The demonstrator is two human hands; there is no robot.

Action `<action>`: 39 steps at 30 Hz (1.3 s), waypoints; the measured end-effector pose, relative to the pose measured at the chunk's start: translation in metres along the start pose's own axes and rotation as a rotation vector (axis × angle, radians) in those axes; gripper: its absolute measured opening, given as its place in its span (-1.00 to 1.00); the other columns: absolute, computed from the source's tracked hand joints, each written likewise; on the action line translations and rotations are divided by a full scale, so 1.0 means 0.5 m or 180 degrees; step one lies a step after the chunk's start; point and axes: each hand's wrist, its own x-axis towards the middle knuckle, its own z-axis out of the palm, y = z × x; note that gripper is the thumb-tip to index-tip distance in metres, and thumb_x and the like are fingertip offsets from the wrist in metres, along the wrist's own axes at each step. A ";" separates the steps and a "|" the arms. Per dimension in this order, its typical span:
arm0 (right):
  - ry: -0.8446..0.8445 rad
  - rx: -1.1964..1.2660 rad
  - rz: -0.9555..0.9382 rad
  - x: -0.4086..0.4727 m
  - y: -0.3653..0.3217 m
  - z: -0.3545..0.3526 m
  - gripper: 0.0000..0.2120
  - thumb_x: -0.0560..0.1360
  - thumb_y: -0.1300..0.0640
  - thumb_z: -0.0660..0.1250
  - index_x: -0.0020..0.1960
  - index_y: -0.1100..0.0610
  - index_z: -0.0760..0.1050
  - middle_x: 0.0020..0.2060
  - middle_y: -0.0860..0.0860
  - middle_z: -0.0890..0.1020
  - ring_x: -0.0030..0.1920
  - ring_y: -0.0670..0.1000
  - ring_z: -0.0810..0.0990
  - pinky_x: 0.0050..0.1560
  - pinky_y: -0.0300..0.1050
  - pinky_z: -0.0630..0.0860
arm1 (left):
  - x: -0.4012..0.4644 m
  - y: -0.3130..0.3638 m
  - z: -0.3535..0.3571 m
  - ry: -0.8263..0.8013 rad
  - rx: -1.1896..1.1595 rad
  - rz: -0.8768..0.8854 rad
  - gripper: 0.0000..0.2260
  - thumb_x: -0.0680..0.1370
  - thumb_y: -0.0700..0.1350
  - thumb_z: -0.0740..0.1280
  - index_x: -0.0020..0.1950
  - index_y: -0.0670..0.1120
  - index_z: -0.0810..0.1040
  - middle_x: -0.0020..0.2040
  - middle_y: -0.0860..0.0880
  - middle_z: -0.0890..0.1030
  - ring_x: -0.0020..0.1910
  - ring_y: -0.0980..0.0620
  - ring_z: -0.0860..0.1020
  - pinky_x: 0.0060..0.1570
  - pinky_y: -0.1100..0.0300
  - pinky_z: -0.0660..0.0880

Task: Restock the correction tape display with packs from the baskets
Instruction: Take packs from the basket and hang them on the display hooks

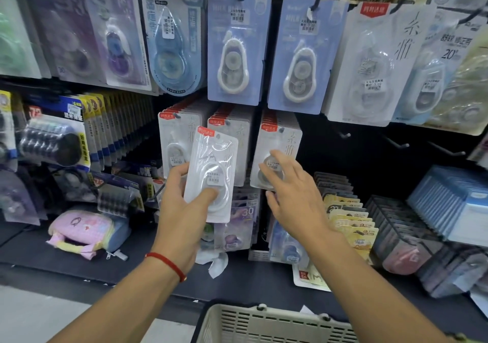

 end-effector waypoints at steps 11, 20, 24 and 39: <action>0.0810 0.1060 0.0213 -0.022 -0.028 -0.003 -0.69 0.59 0.21 0.40 0.32 0.10 0.61 0.28 0.00 0.62 0.32 0.05 0.53 0.32 0.06 0.48 | 0.008 0.000 -0.005 -0.0096 0.0075 -0.0157 -0.57 0.50 -0.31 0.52 0.27 0.06 0.59 0.08 0.00 0.76 0.08 -0.02 0.72 0.04 0.06 0.59; 0.0271 0.3778 0.1120 0.009 -0.111 -0.025 -0.73 0.60 0.07 0.47 0.17 -0.23 0.49 -0.05 -0.04 0.73 -0.06 0.04 0.70 -0.08 -0.19 0.66 | 0.009 -0.008 0.005 -0.0434 0.0151 -0.0036 -0.53 0.56 -0.25 0.51 0.37 0.14 0.50 0.11 0.06 0.75 0.11 0.08 0.73 0.06 0.16 0.66; 0.0470 0.3810 0.1243 0.037 -0.123 -0.030 -0.70 0.61 0.04 0.45 0.31 -0.14 0.50 -0.06 -0.02 0.73 -0.06 0.02 0.70 -0.04 -0.18 0.66 | 0.021 -0.007 0.001 -0.0244 0.0402 0.0222 -0.45 0.57 -0.22 0.51 0.49 0.12 0.44 0.18 0.02 0.68 0.10 0.09 0.71 0.07 0.09 0.68; 0.0730 0.0728 0.0821 0.021 -0.093 -0.001 -0.58 0.62 0.08 0.34 0.47 0.08 0.48 0.43 0.07 0.47 0.42 0.10 0.40 0.36 0.14 0.42 | 0.049 -0.026 -0.024 -0.0077 0.2492 0.1060 -0.45 0.57 -0.18 0.48 0.54 0.06 0.47 0.42 -0.05 0.45 0.39 -0.04 0.45 0.42 0.09 0.40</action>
